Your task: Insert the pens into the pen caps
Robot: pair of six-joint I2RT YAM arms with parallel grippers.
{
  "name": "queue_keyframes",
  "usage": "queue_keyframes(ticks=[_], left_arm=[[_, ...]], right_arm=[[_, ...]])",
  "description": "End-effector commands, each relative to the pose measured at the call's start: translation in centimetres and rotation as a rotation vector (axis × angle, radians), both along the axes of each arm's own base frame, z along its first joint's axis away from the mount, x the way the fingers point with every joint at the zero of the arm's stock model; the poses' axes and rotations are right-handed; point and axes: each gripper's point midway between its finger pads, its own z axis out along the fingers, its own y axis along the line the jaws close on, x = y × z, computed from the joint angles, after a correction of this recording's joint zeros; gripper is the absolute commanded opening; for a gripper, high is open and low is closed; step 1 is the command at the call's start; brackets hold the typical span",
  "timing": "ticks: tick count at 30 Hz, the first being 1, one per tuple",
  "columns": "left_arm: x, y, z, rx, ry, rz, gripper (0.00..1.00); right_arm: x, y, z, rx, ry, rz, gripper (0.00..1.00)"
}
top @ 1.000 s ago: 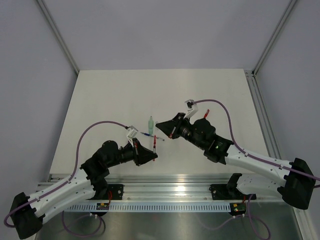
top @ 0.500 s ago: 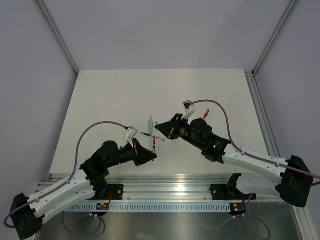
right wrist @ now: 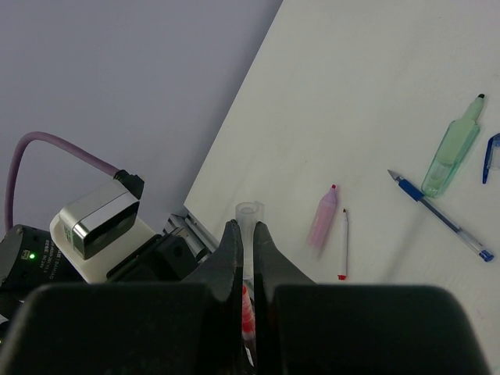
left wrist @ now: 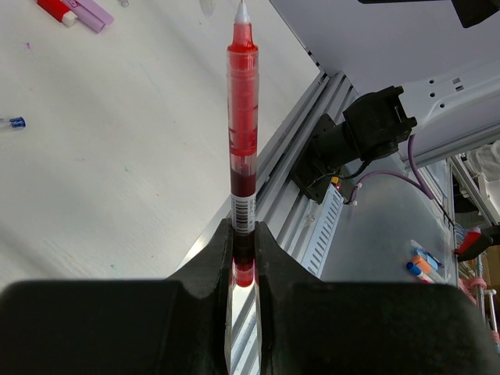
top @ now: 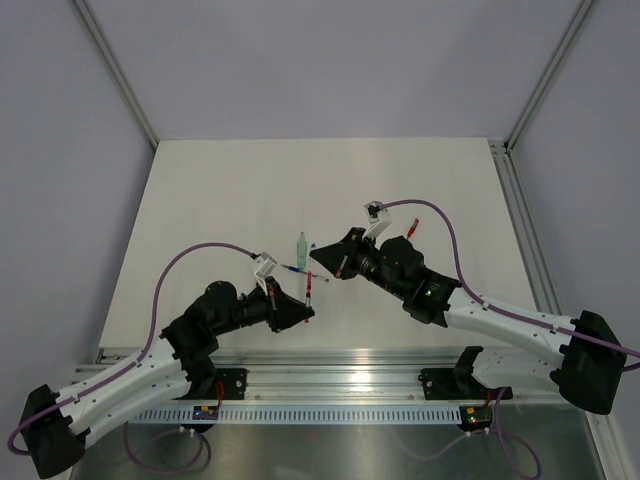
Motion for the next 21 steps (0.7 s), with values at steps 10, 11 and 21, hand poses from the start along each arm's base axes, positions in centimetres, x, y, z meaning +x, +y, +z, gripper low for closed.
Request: queue_keyframes(ticks=[10, 11, 21], left_arm=[[0.7, -0.3, 1.7, -0.025, -0.062, 0.010, 0.00], [0.7, -0.3, 1.8, -0.026, -0.066, 0.014, 0.00], [1.1, -0.1, 2.3, -0.030, -0.078, 0.040, 0.00]], right_arm=[[-0.5, 0.5, 2.4, 0.037, -0.042, 0.026, 0.00], [-0.5, 0.5, 2.4, 0.038, -0.041, 0.026, 0.00], [-1.1, 0.6, 0.8, 0.016, -0.015, 0.045, 0.00]])
